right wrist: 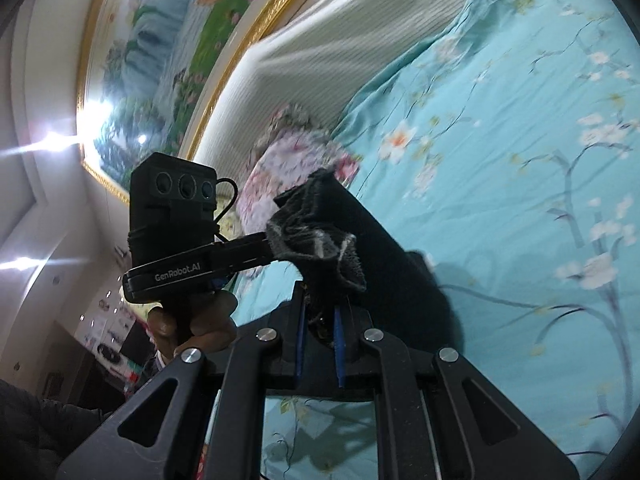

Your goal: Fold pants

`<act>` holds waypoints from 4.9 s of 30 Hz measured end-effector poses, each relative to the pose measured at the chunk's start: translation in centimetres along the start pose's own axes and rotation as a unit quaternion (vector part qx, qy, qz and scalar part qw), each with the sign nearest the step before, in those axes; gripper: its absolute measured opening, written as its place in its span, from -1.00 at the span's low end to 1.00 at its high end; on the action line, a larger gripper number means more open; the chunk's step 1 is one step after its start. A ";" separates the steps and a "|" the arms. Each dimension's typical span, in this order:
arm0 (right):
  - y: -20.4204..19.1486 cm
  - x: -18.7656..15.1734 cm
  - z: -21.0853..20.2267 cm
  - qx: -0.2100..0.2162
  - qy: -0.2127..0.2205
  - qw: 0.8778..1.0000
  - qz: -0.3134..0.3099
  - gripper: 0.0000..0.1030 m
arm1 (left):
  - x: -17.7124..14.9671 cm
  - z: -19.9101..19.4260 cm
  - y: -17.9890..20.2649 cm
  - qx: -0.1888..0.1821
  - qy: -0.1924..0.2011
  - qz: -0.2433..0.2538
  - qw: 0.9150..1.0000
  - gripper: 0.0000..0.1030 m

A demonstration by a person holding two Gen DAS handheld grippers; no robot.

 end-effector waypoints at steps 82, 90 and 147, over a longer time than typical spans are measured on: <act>-15.0 -9.1 22.7 0.030 -0.280 0.937 -0.206 0.12 | -33.6 -30.9 -12.9 0.321 0.329 -0.446 0.768 0.41; -18.2 -9.0 26.5 0.045 -0.297 0.921 -0.247 0.14 | -34.4 -30.8 -15.3 0.316 0.330 -0.477 0.751 0.41; -23.0 -7.0 34.0 0.164 -0.367 0.870 -0.284 -0.54 | -25.3 -30.6 -13.7 0.276 0.373 -0.384 0.799 -0.49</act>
Point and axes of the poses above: each gripper's, at about its wrist camera, not at the fingertips, and z roughly the way its jaws point, y to its right, x to its top, the point moved 4 cm from there along z, roughly the way its jaws point, and after that the axes turned 1 degree about -x, right-handed, at the moved point
